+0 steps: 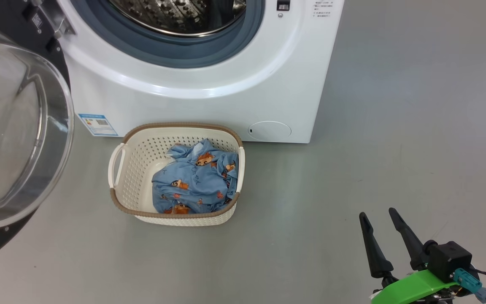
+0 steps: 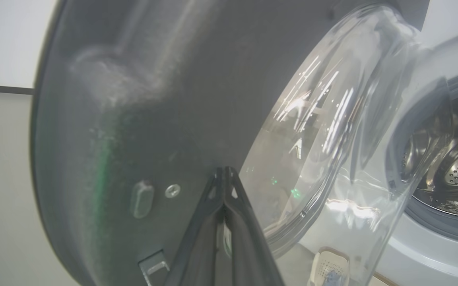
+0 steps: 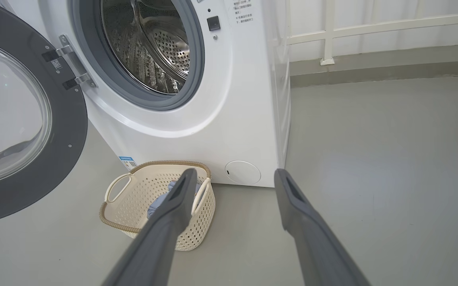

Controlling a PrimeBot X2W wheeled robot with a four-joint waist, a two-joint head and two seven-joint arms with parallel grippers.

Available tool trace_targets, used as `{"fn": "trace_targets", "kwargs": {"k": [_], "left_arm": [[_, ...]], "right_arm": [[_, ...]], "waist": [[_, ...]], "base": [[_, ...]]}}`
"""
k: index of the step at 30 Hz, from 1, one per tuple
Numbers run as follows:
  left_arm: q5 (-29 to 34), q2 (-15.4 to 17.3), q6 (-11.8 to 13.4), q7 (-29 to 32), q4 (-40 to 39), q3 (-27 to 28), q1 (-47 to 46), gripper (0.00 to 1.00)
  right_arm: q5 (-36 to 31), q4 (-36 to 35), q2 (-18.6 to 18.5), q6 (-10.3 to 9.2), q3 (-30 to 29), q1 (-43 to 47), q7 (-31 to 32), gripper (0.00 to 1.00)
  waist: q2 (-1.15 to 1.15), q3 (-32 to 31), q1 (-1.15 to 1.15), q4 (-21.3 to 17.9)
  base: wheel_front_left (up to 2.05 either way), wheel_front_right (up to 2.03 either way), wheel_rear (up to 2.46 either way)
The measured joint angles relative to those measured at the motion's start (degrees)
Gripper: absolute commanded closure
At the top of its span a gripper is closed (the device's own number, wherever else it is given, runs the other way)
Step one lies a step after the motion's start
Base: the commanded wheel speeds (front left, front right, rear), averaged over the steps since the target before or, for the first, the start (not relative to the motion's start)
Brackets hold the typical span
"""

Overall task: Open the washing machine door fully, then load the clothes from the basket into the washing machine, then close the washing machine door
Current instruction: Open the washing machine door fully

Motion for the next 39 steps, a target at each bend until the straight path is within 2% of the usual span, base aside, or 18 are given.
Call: {"fn": "trace_targets", "kwargs": {"k": [9, 14, 25, 32, 39], "left_arm": [[1.75, 0.07, -1.70, 0.00, 0.85, 2.09, -1.64, 1.00], [3.69, -0.77, -3.02, 0.00, -1.20, 1.94, -1.60, 1.00], [5.11, -6.95, -4.55, -0.05, -8.87, 1.32, 2.25, 1.00], [6.08, -10.90, -4.97, -0.05, -15.84, -4.49, 6.43, 1.00], [5.95, -12.13, -4.97, -0.05, -21.35, -11.58, 12.58, 1.00]], "right_arm": [[0.00, 0.30, 0.00, 0.00, 0.34, -0.04, -0.01, 0.00], [0.10, 0.45, 0.00, 0.00, 0.23, -0.04, -0.01, 0.00], [0.59, 0.81, -0.01, 0.00, 0.21, -0.03, -0.01, 0.00], [0.73, 0.84, -0.01, 0.00, 0.22, -0.01, 0.00, 0.00], [1.34, 0.79, 0.00, 0.00, 0.27, 0.07, -0.01, 0.00]], "waist": [[0.00, 0.03, 0.00, -0.05], [0.00, -0.28, 0.00, 0.17], [0.00, -1.81, 0.00, 0.83], [0.00, -2.84, 0.00, 0.80], [0.00, -4.19, -0.01, 0.11]], "base": [[0.00, 0.00, 0.00], [0.00, 0.00, 0.00], [0.00, 0.00, 0.00], [0.00, 0.00, 0.00], [0.00, 0.00, 0.00]]}}
